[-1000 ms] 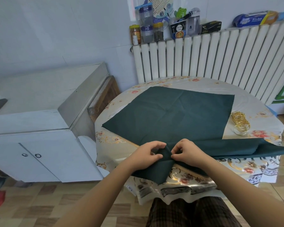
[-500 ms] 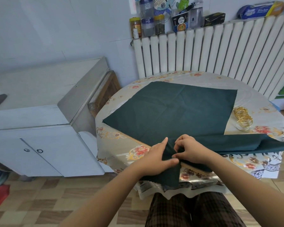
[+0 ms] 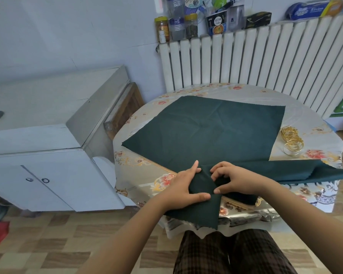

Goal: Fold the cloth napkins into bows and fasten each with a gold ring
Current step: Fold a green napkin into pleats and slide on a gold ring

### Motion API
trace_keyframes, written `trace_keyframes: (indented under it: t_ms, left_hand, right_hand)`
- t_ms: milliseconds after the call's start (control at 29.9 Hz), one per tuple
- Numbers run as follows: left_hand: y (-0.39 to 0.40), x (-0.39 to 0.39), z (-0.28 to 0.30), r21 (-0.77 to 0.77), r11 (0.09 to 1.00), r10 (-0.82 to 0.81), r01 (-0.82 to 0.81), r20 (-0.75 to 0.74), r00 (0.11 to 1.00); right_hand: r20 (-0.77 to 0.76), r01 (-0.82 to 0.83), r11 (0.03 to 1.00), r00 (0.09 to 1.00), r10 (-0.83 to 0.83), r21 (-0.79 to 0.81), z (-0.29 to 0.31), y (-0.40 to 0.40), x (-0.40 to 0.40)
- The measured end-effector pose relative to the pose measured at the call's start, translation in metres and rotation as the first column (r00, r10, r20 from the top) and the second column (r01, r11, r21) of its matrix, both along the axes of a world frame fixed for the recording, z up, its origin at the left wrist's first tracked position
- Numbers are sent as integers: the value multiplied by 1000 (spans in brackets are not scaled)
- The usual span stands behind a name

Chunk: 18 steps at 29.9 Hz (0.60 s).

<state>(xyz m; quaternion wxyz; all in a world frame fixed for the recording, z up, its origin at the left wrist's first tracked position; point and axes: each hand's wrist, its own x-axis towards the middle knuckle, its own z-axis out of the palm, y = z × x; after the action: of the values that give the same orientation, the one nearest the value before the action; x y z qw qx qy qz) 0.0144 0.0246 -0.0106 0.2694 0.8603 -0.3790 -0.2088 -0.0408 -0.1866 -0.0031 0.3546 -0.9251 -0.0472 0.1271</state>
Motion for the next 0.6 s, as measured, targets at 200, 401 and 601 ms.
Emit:
trace_keyframes:
  t_ms: [200, 401, 601]
  left_hand:
    - [-8, -16, 0, 197, 980, -52, 41, 50, 997]
    - [-1, 10, 20, 75, 997, 24, -1, -310, 951]
    - [-1, 5, 9, 161, 984, -75, 74, 0, 997]
  right_hand:
    - [-62, -121, 983, 992, 113, -140, 7, -4, -4]
    - [-57, -161, 962, 987, 152, -222, 8, -2, -5]
    - [-94, -118, 990, 989, 110, -78, 12, -5, -9]
